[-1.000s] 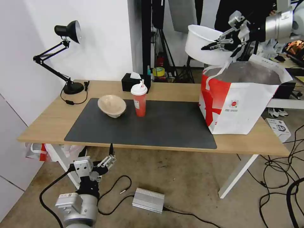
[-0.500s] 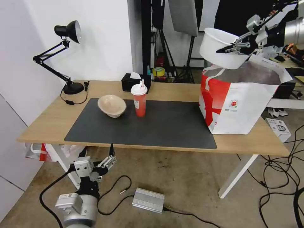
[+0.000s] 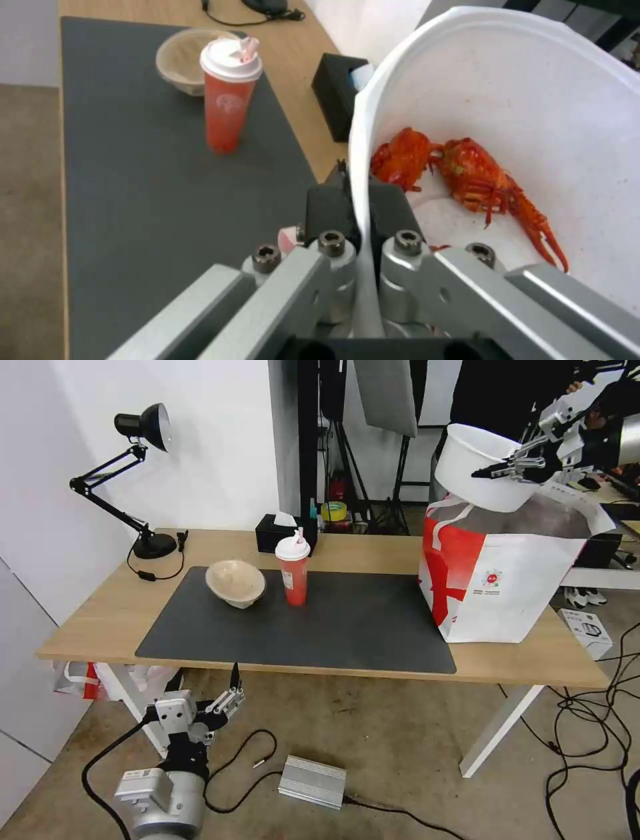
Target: Pick up the trash from the table and place it into the takeout bag.
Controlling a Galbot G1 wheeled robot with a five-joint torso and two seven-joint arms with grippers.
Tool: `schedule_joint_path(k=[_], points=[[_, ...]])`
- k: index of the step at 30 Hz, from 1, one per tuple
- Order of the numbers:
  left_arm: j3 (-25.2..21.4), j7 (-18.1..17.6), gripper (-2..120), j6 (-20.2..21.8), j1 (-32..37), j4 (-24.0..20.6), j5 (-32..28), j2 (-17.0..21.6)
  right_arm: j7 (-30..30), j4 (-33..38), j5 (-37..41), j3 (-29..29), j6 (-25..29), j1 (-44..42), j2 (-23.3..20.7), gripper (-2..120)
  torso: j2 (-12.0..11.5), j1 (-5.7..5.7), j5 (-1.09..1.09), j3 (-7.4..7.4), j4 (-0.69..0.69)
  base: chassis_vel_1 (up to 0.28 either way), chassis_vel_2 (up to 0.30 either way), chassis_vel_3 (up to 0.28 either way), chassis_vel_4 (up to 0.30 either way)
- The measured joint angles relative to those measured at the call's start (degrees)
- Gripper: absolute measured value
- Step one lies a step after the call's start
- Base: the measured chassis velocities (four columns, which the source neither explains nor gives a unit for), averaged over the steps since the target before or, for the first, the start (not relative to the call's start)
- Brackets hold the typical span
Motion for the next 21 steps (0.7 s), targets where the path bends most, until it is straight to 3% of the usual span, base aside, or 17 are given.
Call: schedule_joint_path(k=[21], points=[[0.3, 0.0, 100, 0.0, 0.8, 0.1, 0.6, -0.3, -0.4, -3.9, -3.4, 10.2, 1.2, -12.3, -1.4, 0, 0.0, 0.00, 0.00, 0.01, 0.00, 0.000, 0.000, 0.000, 0.000]])
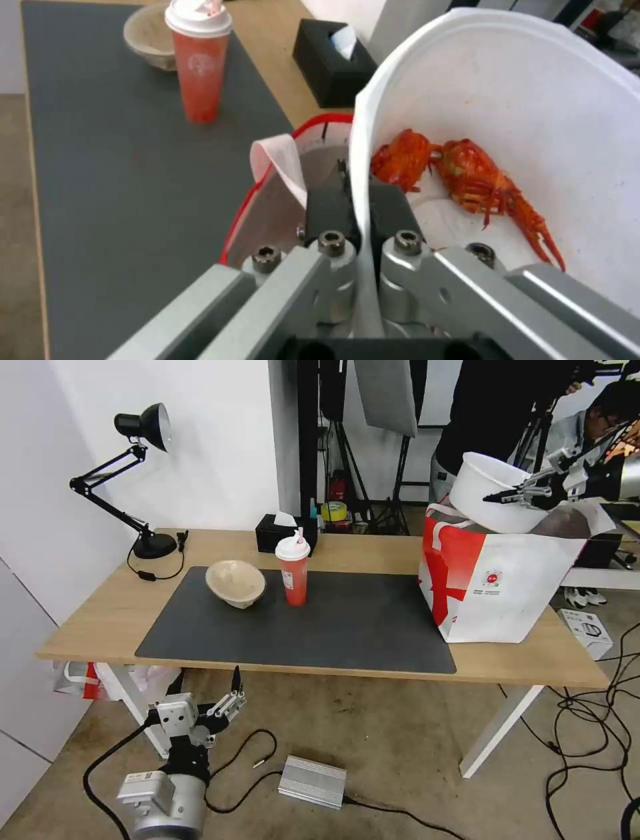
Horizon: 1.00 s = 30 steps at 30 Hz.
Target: Pick up the trash from the table and place it into the takeout bag.
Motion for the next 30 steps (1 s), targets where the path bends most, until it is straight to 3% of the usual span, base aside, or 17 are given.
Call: schedule_joint_path(k=[30], points=[[1.0, 0.1, 100, -0.3, 0.5, 0.2, 1.4, -0.4, 0.5, 0.8, 0.4, 4.4, -0.2, -6.8, -1.4, 0, 0.0, 0.00, 0.00, -0.01, 0.00, 0.000, 0.000, 0.000, 0.000]])
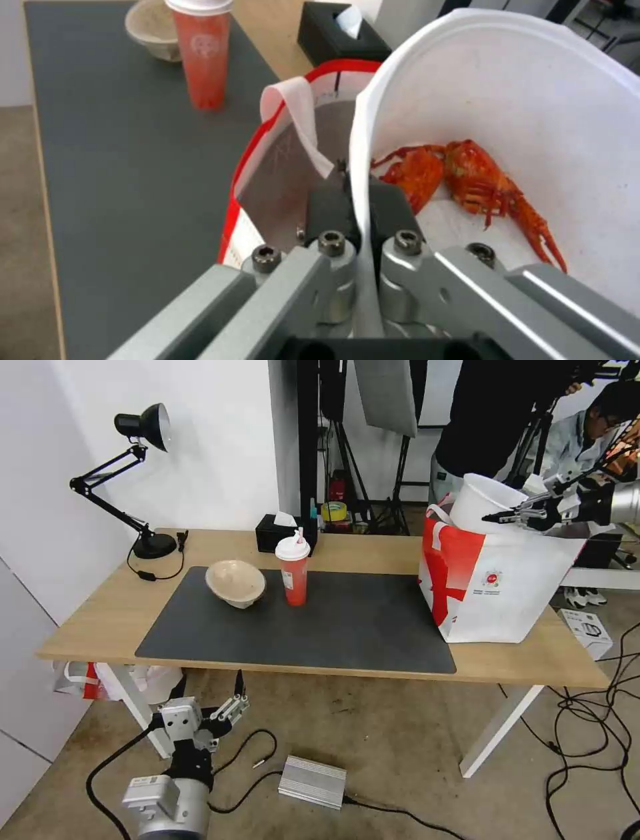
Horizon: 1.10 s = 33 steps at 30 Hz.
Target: Pick up the trash from the table and place it into the takeout bag.
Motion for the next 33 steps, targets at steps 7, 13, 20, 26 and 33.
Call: schedule_joint_path(k=[7, 13, 20, 26, 33], points=[[0.0, 0.0, 100, 0.0, 0.0, 0.0, 0.0, 0.2, 0.1, 0.2, 0.9, 0.0, -0.7, 0.0, -0.1, 0, 0.0, 0.00, 0.00, 0.00, 0.00, 0.000, 0.000, 0.000, 0.000], [0.0, 0.0, 100, 0.0, 0.1, 0.0, 0.0, 0.2, 0.2, 0.5, 1.7, -0.2, -2.3, -0.1, -0.2, 0, 0.0, 0.00, -0.01, 0.00, 0.00, 0.000, 0.000, 0.000, 0.000], [-0.1, -0.1, 100, 0.0, 0.0, 0.0, 0.0, 0.2, 0.2, 0.3, 2.1, -0.3, -2.5, -0.5, 0.0, 0, 0.0, 0.00, 0.00, 0.00, 0.00, 0.000, 0.000, 0.000, 0.000], [0.1, -0.2, 100, 0.1, -0.1, 0.4, 0.0, 0.1, 0.5, -0.1, 3.2, -0.1, -2.4, -0.8, 0.4, 1, 0.0, 0.00, 0.00, 0.00, 0.00, 0.000, 0.000, 0.000, 0.000], [0.3, -0.2, 100, 0.1, -0.4, 0.6, 0.0, 0.1, 0.7, -0.7, 3.8, 0.1, -2.1, -0.7, 0.9, 34, 0.0, 0.00, 0.00, 0.00, 0.00, 0.000, 0.000, 0.000, 0.000]])
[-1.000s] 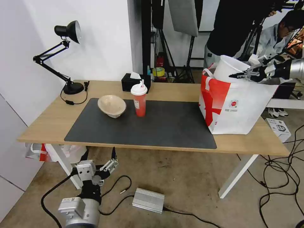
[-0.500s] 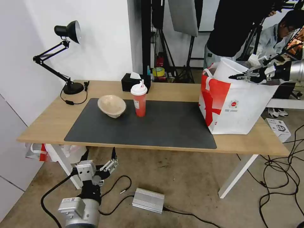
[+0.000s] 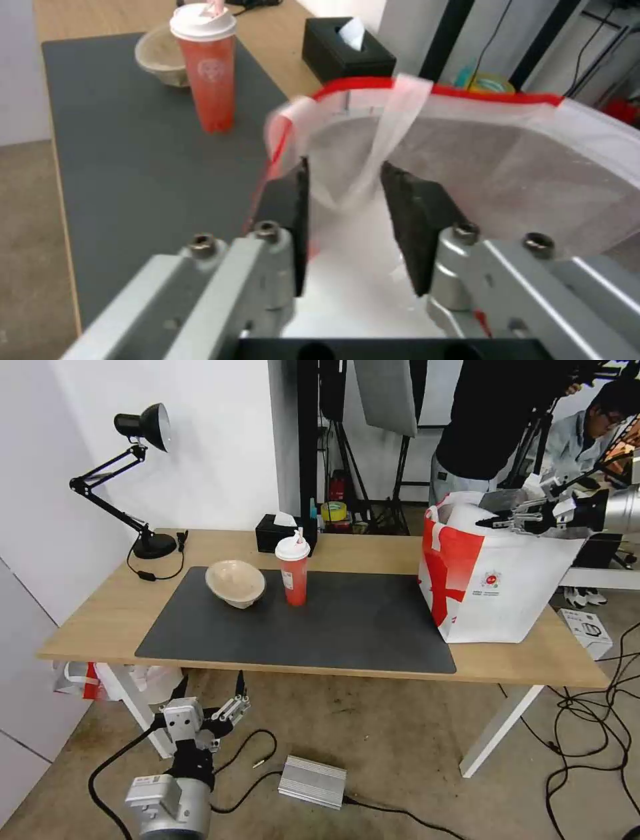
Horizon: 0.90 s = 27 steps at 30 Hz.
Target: Pick up the trash from the table and place it into the takeout bag.
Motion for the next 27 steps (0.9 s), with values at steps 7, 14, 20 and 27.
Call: schedule_joint_path(k=[7, 14, 20, 27], points=[[0.0, -0.1, 100, 0.0, 0.0, 0.0, 0.0, 0.0, 0.0, -0.1, 0.0, 0.0, 0.2, 0.6, 0.3, 59, 0.0, 0.00, 0.00, 0.00, 0.00, 0.000, 0.000, 0.000, 0.000], [0.0, -0.1, 100, 0.0, 0.0, 0.0, 0.0, -0.1, 0.1, 0.3, 0.0, 0.0, 0.5, 0.6, 0.2, 82, 0.0, 0.00, 0.00, 0.00, 0.00, 0.000, 0.000, 0.000, 0.000], [0.1, -0.1, 100, 0.0, 0.0, 0.0, 0.0, -0.2, 0.2, 1.1, 0.1, 1.6, 1.3, 0.4, -0.4, 99, 0.0, 0.00, -0.01, 0.00, 0.01, 0.000, 0.000, 0.000, 0.000], [0.1, -0.2, 100, 0.0, 0.0, -0.1, 0.0, -0.1, 1.3, 3.5, 1.2, 2.9, 1.8, 0.5, -1.6, 100, 0.0, 0.00, 0.00, 0.00, 0.00, 0.000, 0.000, 0.000, 0.000]])
